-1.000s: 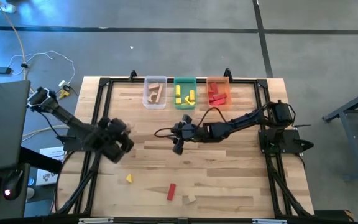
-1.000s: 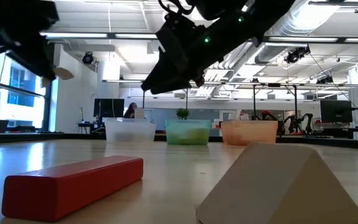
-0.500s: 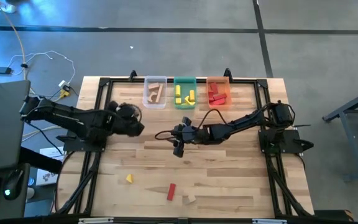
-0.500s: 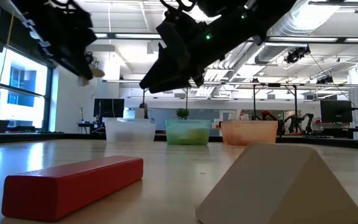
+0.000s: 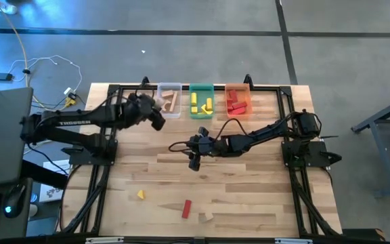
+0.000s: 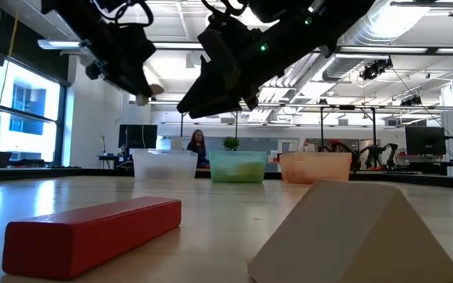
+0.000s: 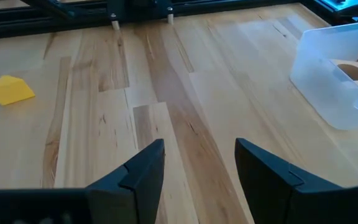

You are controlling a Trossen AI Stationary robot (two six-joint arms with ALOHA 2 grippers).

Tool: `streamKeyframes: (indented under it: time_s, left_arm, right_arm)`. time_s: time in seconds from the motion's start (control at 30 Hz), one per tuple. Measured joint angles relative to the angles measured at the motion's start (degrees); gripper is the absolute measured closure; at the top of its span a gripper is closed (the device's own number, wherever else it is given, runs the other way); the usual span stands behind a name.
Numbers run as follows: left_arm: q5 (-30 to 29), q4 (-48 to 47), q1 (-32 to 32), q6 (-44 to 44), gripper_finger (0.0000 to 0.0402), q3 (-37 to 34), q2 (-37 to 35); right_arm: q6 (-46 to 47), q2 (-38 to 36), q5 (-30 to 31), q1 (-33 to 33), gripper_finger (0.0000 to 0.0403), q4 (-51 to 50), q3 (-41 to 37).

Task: Sort & place blocks by color
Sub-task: Put the brown block into the white transparent bin

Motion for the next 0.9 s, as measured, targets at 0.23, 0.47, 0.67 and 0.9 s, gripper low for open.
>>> streamKeyframes:
  time_s: [0.23, 0.47, 0.67, 0.9]
  left_arm:
    - [5.8, 6.0, 8.2, 3.5, 0.029, 0.0, 4.0]
    - [10.2, 9.4, 13.4, 4.5, 0.0289, 0.0, 11.9]
    - [14.4, 13.1, 16.9, 5.7, 0.0287, 0.0, 18.5]
    - [16.3, 16.0, 19.3, 5.1, 0.0254, 0.0, 21.6]
  right_arm:
    - [0.0, 0.0, 0.0, 0.0, 0.0222, 0.0, 0.0]
    - [0.0, 0.0, 0.0, 0.0, 0.0222, -0.1, 0.0]
    - [0.0, 0.0, 0.0, 0.0, 0.0222, -0.8, 0.0]
    - [0.1, 0.0, -1.5, 0.0, 0.0222, -1.9, 0.0]
